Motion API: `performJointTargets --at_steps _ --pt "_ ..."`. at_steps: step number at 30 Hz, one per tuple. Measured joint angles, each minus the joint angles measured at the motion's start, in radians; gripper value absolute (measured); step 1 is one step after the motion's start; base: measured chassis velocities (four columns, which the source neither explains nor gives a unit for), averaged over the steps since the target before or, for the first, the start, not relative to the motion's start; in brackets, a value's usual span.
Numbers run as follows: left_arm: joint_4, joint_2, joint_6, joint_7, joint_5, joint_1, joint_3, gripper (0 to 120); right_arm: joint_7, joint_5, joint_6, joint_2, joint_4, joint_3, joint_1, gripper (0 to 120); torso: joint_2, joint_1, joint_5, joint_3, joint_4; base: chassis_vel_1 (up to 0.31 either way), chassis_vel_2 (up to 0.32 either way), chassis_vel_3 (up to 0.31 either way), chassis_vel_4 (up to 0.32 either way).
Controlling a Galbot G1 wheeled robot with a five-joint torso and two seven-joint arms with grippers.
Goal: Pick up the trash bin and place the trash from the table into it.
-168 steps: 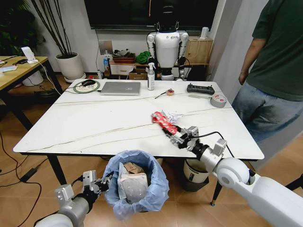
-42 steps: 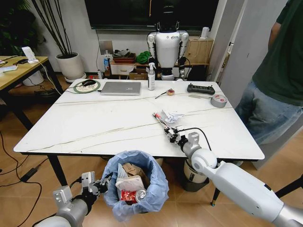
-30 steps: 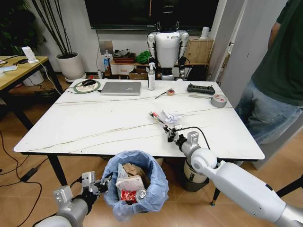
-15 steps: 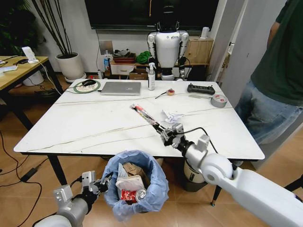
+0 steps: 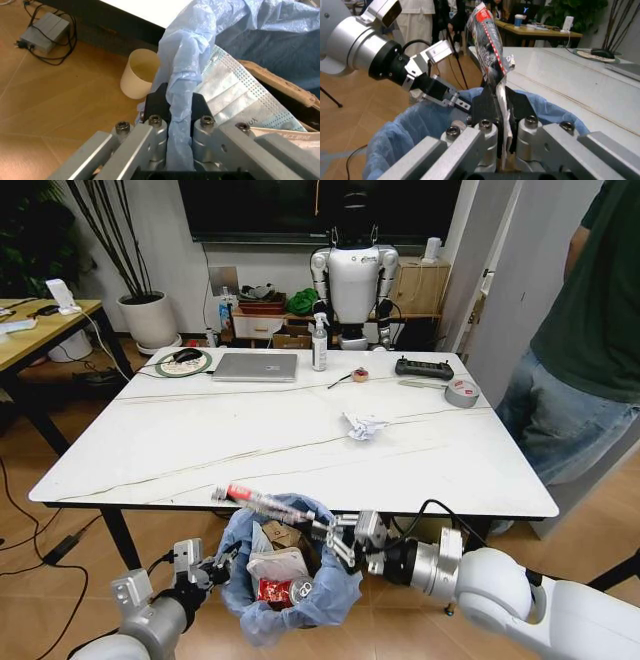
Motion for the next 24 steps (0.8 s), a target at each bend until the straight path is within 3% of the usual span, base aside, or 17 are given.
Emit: performJointTargets --at_steps 16,24 --pt "-0.002 0.001 0.016 -0.011 0.009 0.001 0.006 2 -0.023 -0.079 0.039 0.026 -0.061 -0.006 0.004 0 0.000 0.000 0.0000 0.000 0.0000 0.000 0.000 0.000 0.000" --pt "-0.005 -0.001 0.024 -0.022 0.018 0.004 0.005 2 -0.026 -0.086 0.051 0.040 -0.077 -0.005 -0.002 30 0.000 0.000 0.0000 0.000 0.0000 0.000 0.000 0.000 0.000"
